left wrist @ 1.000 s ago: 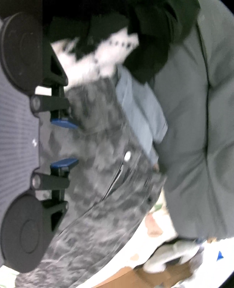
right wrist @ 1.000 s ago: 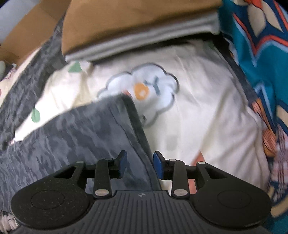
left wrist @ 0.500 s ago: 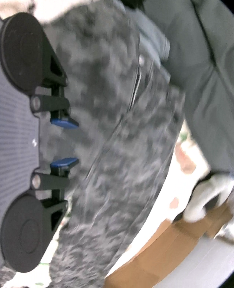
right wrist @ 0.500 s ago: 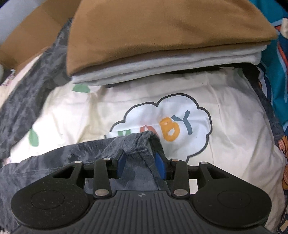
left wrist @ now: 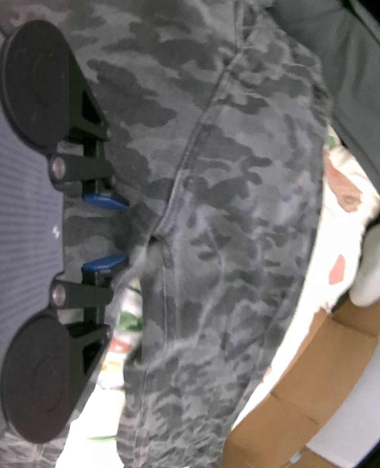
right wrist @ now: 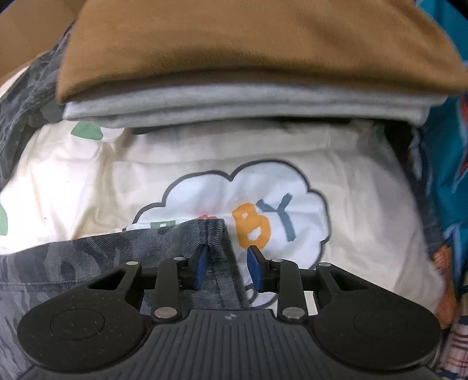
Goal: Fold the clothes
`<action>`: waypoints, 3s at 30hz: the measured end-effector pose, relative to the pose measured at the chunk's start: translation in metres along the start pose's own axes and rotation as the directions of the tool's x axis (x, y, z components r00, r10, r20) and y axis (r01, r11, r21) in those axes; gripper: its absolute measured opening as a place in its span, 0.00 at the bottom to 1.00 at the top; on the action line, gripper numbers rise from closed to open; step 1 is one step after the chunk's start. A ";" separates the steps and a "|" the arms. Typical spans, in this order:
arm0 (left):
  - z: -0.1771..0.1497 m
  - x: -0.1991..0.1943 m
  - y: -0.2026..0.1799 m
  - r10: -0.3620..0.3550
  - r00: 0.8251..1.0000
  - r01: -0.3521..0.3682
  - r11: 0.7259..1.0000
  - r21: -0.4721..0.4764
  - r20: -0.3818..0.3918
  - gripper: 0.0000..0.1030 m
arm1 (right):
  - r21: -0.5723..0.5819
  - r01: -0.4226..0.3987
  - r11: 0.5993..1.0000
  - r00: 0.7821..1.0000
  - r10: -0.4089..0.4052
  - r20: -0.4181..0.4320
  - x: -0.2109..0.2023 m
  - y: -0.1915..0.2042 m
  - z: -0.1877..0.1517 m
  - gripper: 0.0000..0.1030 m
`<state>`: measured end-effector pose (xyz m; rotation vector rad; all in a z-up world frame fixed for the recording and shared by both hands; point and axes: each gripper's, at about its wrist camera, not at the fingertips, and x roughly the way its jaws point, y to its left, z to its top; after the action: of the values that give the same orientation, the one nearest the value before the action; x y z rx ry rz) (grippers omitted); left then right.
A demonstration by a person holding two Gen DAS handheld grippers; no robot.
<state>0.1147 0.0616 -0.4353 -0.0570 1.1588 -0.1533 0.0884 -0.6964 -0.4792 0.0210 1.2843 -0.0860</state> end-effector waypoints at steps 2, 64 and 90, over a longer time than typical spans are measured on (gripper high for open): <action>-0.003 0.010 0.004 0.004 1.000 -0.004 1.000 -0.005 -0.007 0.34 | -0.016 0.026 1.000 0.999 -0.026 0.030 -0.015 -0.001 -0.001 0.35; 0.249 0.069 0.126 0.106 0.987 -0.102 0.994 -0.040 0.119 0.51 | -0.677 -0.251 0.692 0.870 0.467 0.155 0.008 0.441 0.237 0.43; 0.252 0.067 0.131 0.034 0.985 -0.022 0.997 -0.073 0.166 0.05 | -0.986 -0.088 0.142 0.850 0.526 0.000 0.030 0.640 0.183 0.12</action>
<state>0.3837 0.1719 -0.4115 -0.1138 0.9963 -0.0809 0.3202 -0.0715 -0.4771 -0.8246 0.7139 1.1268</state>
